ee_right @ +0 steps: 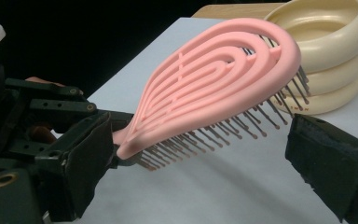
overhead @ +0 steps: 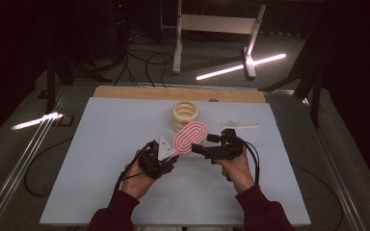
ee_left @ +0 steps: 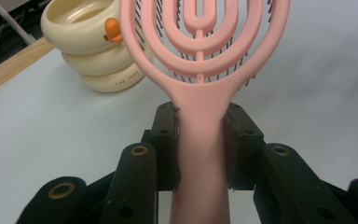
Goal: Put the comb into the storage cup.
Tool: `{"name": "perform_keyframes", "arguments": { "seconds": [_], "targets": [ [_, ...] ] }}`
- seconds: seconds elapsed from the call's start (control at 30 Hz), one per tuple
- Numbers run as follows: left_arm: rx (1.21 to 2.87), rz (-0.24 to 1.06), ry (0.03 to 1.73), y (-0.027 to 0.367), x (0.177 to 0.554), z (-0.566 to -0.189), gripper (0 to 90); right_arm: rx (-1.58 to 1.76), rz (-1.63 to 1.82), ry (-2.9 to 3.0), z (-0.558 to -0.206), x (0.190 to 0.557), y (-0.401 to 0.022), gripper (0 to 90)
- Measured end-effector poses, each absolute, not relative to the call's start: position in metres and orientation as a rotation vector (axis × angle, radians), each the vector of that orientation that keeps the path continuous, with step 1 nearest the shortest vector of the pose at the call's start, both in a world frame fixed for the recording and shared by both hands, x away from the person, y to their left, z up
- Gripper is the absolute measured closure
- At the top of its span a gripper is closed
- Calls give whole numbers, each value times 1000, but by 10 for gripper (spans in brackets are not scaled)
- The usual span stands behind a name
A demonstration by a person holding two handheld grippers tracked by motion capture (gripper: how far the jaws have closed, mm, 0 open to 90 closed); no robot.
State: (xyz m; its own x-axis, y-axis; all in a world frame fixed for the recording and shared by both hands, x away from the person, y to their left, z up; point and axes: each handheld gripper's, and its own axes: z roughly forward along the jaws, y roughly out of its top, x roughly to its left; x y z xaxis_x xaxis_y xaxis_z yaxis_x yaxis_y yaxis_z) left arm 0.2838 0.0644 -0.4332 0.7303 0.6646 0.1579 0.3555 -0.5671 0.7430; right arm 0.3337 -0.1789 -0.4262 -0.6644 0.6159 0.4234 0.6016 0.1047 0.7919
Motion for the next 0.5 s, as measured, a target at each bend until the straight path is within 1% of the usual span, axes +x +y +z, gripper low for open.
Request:
{"name": "perform_keyframes", "arguments": {
  "seconds": [0.5],
  "targets": [
    [2200,581,727,60,279,-430,695,1283,1680,2325,-427,334,-177,77]
  ]
}}
